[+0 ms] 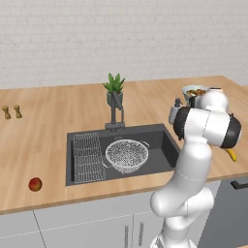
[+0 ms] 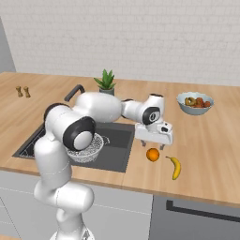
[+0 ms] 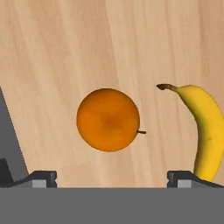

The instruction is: Put the colander in the sink, put the orange, apple, banana in the colander, and turn on the sink faucet and pour water over the colander.

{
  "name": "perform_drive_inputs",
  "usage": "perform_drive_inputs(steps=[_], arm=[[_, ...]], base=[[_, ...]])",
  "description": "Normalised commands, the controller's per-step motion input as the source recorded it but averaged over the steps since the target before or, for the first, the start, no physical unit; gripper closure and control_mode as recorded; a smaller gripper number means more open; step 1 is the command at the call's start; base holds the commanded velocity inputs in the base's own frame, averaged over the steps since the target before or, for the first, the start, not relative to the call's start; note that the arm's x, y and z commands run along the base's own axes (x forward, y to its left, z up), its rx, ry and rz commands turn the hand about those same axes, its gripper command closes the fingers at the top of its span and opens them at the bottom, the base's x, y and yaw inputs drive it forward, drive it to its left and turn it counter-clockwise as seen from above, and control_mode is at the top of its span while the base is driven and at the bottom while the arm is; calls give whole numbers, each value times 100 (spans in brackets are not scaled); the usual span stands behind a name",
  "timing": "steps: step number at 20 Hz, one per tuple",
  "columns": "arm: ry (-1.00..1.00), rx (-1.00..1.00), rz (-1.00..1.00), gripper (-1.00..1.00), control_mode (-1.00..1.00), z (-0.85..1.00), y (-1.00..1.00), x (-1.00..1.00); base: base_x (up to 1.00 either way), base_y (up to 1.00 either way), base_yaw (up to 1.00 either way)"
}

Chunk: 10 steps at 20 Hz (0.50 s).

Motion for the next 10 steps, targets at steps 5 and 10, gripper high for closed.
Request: perform_drive_inputs(steps=[5,10], arm=[[0,0,6,-100,-100,-21,-9,28],[0,0,5,-100,-100,-31,-3,8]], base=[[0,0,0],[0,0,0]])
